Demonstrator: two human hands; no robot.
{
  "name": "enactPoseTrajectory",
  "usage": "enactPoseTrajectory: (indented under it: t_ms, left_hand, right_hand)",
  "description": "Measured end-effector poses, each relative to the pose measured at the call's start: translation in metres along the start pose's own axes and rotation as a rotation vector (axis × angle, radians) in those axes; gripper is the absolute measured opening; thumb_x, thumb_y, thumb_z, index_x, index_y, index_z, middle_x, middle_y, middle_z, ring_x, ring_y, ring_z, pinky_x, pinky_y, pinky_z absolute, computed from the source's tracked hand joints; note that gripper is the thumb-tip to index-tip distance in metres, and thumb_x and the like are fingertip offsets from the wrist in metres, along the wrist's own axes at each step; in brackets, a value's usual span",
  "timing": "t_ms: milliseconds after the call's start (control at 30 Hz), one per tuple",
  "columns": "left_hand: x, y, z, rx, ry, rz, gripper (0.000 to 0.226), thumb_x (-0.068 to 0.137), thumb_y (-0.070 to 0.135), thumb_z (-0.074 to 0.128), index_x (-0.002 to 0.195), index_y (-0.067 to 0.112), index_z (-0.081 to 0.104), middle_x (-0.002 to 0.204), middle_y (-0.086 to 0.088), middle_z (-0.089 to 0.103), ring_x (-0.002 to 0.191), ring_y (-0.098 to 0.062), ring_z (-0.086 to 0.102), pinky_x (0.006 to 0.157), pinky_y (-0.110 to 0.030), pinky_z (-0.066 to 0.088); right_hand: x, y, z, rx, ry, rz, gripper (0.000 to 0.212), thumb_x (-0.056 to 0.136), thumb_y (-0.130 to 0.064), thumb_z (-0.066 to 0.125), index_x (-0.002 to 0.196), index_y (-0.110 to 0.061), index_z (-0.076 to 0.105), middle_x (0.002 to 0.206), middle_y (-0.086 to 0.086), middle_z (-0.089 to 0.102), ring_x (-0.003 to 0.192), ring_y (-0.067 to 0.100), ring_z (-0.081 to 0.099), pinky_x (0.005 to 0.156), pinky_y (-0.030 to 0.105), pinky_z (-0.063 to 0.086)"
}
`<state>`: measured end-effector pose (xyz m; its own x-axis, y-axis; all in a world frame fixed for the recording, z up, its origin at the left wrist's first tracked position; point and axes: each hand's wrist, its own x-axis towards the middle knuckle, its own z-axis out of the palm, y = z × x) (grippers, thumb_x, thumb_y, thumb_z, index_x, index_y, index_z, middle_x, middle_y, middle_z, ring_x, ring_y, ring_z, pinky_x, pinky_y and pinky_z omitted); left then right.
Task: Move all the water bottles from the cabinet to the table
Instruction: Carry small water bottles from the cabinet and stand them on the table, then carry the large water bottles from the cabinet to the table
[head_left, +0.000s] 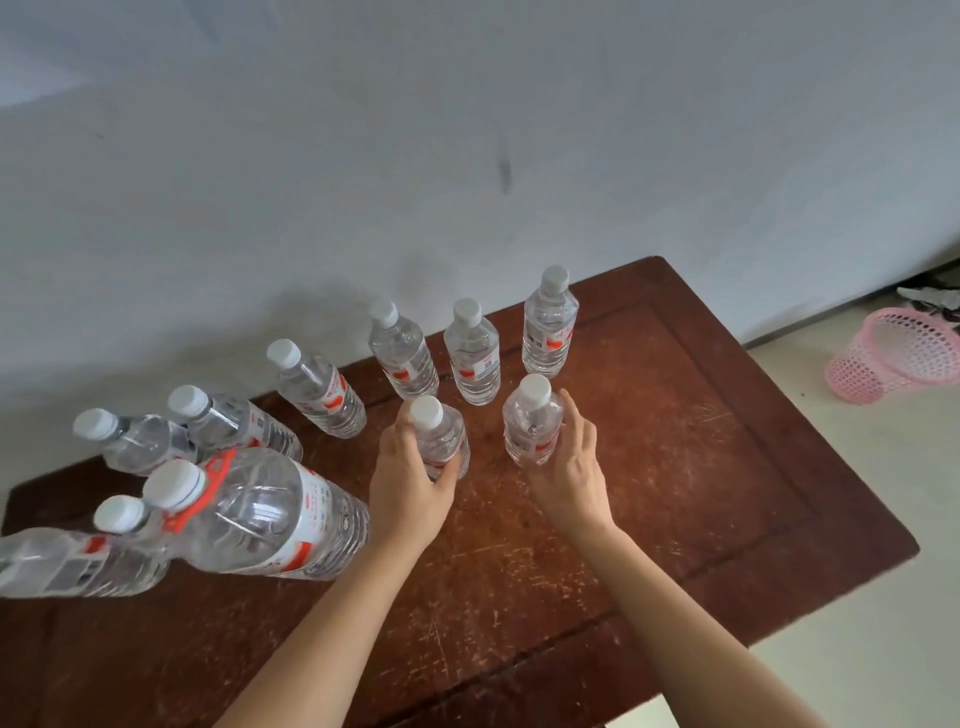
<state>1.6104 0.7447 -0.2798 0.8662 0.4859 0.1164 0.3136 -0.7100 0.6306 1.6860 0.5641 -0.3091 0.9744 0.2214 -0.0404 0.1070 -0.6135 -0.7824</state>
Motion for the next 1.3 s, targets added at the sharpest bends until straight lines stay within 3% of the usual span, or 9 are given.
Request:
enactPoseTrajectory:
  t_ms: [167, 233, 333, 467, 567, 767, 1000, 1167, 1300]
  left_hand:
    - [-0.014, 0.016, -0.029, 0.027, 0.105, 0.146, 0.075, 0.094, 0.034, 0.068, 0.154, 0.01, 0.03, 0.148, -0.017, 0.044, 0.136, -0.029, 0.044, 0.103, -0.036, 0.043]
    - [-0.017, 0.024, -0.045, 0.02, 0.12, 0.22, 0.067, 0.1, 0.041, 0.056, 0.155, 0.013, 0.03, 0.151, -0.016, 0.043, 0.139, -0.029, 0.042, 0.109, -0.04, 0.041]
    - [-0.016, 0.045, -0.069, -0.002, 0.103, 0.313, 0.061, 0.103, 0.049, 0.038, 0.154, 0.015, 0.031, 0.156, -0.014, 0.039, 0.144, -0.029, 0.038, 0.114, -0.049, 0.04]
    - [-0.029, 0.075, -0.106, -0.037, 0.129, 0.541, 0.055, 0.104, 0.044, 0.039, 0.152, 0.016, 0.037, 0.155, -0.018, 0.039, 0.144, -0.032, 0.036, 0.115, -0.043, 0.031]
    - [-0.053, 0.098, -0.128, -0.111, 0.093, 0.699, 0.055, 0.104, 0.042, 0.04, 0.151, 0.013, 0.04, 0.156, -0.02, 0.036, 0.144, -0.035, 0.035, 0.115, -0.05, 0.034]
    - [-0.139, 0.187, -0.133, -0.275, -0.066, 1.039, 0.057, 0.104, 0.046, 0.036, 0.154, 0.018, 0.036, 0.159, -0.018, 0.03, 0.144, -0.036, 0.034, 0.112, -0.059, 0.035]
    - [-0.3, 0.311, -0.153, -0.53, -0.247, 1.331, 0.058, 0.103, 0.05, 0.033, 0.154, 0.024, 0.03, 0.161, -0.014, 0.028, 0.146, -0.035, 0.032, 0.112, -0.059, 0.036]
    - [-0.459, 0.354, -0.183, -0.675, -0.303, 1.59, 0.059, 0.103, 0.046, 0.038, 0.154, 0.017, 0.034, 0.158, -0.019, 0.031, 0.144, -0.038, 0.032, 0.112, -0.061, 0.035]
    - [-0.613, 0.357, -0.212, -0.79, -0.417, 1.737, 0.058, 0.103, 0.044, 0.04, 0.153, 0.014, 0.037, 0.157, -0.019, 0.032, 0.146, -0.037, 0.03, 0.115, -0.058, 0.032]
  right_hand:
    - [-0.013, -0.019, -0.008, -0.053, 0.139, -0.143, 0.09, 0.094, -0.025, 0.071, 0.159, -0.03, 0.008, 0.152, 0.016, 0.032, 0.125, 0.036, 0.055, 0.083, 0.045, 0.058]
    - [-0.02, -0.035, -0.016, -0.099, 0.186, -0.173, 0.077, 0.098, -0.032, 0.064, 0.158, -0.03, 0.016, 0.157, 0.017, 0.028, 0.129, 0.038, 0.053, 0.088, 0.053, 0.059]
    - [-0.036, -0.065, -0.038, -0.201, 0.283, -0.194, 0.063, 0.104, -0.051, 0.041, 0.158, -0.031, 0.018, 0.163, 0.016, 0.02, 0.143, 0.039, 0.037, 0.102, 0.061, 0.049]
    - [-0.08, -0.097, -0.083, -0.301, 0.52, -0.195, 0.062, 0.106, -0.049, 0.042, 0.16, -0.033, 0.017, 0.168, 0.009, 0.013, 0.151, 0.03, 0.024, 0.117, 0.053, 0.035]
    - [-0.138, -0.111, -0.124, -0.351, 0.703, -0.137, 0.062, 0.105, -0.049, 0.045, 0.159, -0.033, 0.021, 0.168, 0.006, 0.014, 0.153, 0.026, 0.021, 0.119, 0.051, 0.032]
    - [-0.304, -0.114, -0.208, -0.599, 1.019, 0.025, 0.06, 0.102, -0.049, 0.046, 0.156, -0.024, 0.035, 0.165, 0.013, 0.024, 0.152, 0.031, 0.026, 0.118, 0.054, 0.033]
    - [-0.526, -0.136, -0.293, -0.832, 1.325, 0.307, 0.062, 0.104, -0.053, 0.039, 0.158, -0.025, 0.03, 0.168, 0.01, 0.02, 0.155, 0.028, 0.02, 0.122, 0.053, 0.026]
    - [-0.703, -0.146, -0.298, -0.94, 1.521, 0.501, 0.062, 0.104, -0.052, 0.044, 0.159, -0.025, 0.031, 0.167, 0.011, 0.022, 0.154, 0.029, 0.022, 0.119, 0.058, 0.029]
    - [-0.861, -0.152, -0.267, -0.982, 1.601, 0.726, 0.063, 0.104, -0.056, 0.039, 0.16, -0.029, 0.028, 0.169, 0.01, 0.018, 0.155, 0.03, 0.018, 0.122, 0.057, 0.022]
